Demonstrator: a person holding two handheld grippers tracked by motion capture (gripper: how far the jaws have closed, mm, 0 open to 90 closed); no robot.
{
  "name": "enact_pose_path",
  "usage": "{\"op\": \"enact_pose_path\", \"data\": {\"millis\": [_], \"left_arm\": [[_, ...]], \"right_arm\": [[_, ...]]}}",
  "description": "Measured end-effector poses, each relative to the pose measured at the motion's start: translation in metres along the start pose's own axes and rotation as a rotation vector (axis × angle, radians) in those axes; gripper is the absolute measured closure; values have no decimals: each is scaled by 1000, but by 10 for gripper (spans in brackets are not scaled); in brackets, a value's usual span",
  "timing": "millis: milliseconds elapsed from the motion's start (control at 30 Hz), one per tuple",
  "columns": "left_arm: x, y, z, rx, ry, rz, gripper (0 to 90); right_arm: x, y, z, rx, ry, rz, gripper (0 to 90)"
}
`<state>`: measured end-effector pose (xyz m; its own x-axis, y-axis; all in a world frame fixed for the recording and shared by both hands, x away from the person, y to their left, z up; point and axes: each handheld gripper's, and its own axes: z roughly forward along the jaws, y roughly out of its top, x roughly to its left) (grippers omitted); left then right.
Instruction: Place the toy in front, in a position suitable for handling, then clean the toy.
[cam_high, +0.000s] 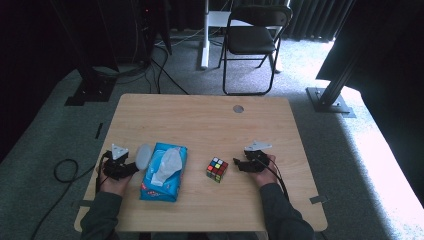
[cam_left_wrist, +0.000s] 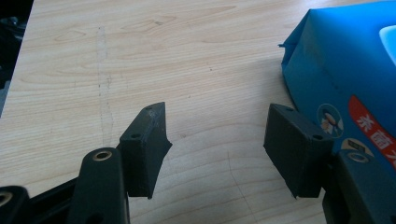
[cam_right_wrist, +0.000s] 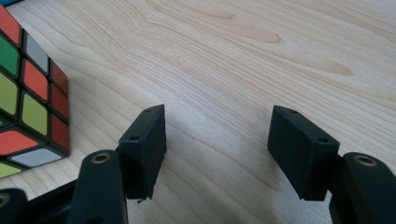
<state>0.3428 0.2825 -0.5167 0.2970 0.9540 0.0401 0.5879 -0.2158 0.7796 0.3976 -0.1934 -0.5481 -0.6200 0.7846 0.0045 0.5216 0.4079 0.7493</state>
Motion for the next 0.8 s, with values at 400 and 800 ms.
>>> {"op": "enact_pose_path", "data": {"millis": [400,800], "left_arm": [[-5,6,-8,-33,-28,15,390],[-3,14,-19,-74,-20,-1,386]], "right_arm": [[0,0,0,0,2,1,368],[0,0,0,0,2,2,366]]}}
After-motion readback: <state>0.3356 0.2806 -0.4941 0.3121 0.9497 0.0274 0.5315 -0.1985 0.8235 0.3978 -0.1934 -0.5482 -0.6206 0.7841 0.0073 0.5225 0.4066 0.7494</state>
